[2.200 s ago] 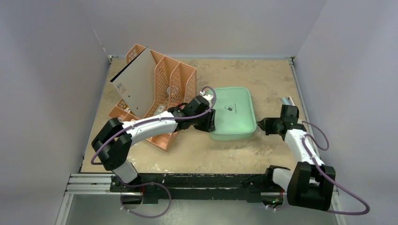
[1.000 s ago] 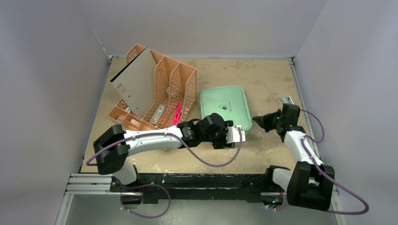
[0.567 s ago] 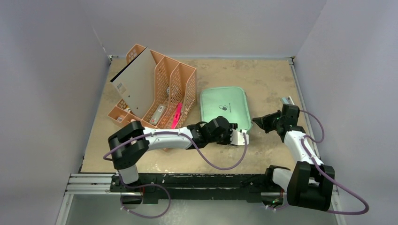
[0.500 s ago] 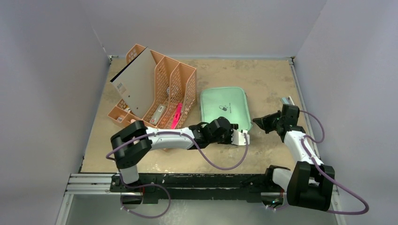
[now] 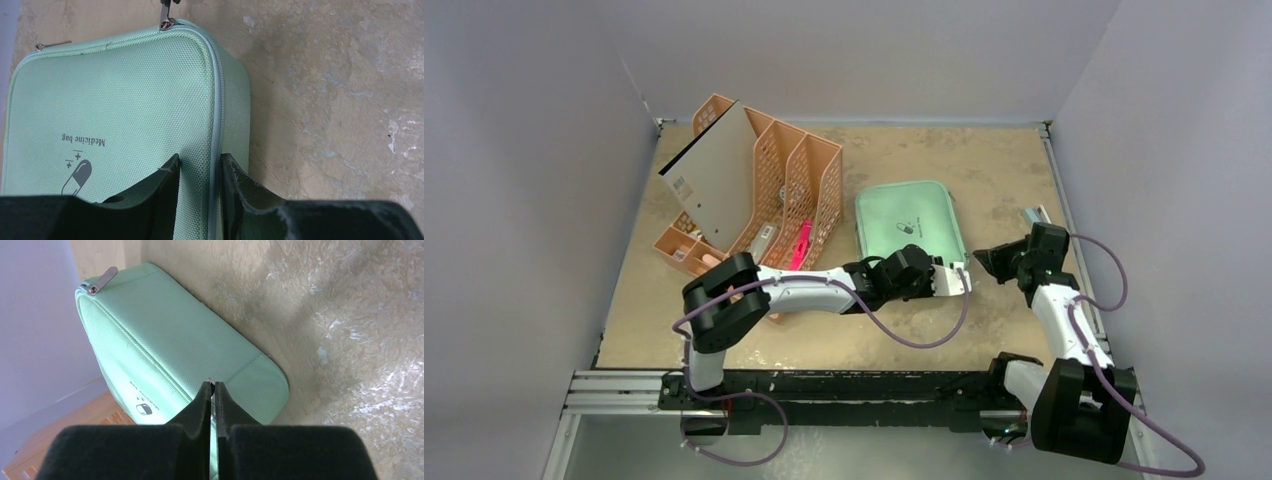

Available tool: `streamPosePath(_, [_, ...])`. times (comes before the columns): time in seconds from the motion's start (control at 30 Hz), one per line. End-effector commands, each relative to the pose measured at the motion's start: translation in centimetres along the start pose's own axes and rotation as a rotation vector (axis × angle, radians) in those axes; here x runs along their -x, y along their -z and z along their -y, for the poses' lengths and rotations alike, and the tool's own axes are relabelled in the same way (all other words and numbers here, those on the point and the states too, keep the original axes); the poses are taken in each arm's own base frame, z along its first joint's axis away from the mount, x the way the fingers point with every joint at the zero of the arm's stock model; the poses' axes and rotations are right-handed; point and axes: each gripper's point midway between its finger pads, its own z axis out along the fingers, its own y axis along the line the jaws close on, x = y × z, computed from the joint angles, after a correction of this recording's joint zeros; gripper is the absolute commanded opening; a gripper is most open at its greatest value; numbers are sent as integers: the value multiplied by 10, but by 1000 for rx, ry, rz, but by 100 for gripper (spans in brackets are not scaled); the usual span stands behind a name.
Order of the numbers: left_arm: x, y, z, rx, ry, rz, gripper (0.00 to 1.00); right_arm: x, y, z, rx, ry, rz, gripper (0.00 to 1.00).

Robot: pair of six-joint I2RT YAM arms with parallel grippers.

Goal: Organize the medicine kit
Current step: Zip the medicine box at the center of the board.

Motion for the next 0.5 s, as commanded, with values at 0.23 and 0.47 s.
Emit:
streamPosePath(0.23, [6, -17, -24, 76, 137, 38, 27, -38, 26, 9, 41, 158, -146, 0])
streamPosePath(0.47, [7, -16, -19, 57, 171, 62, 27, -36, 31, 16, 27, 168, -108, 0])
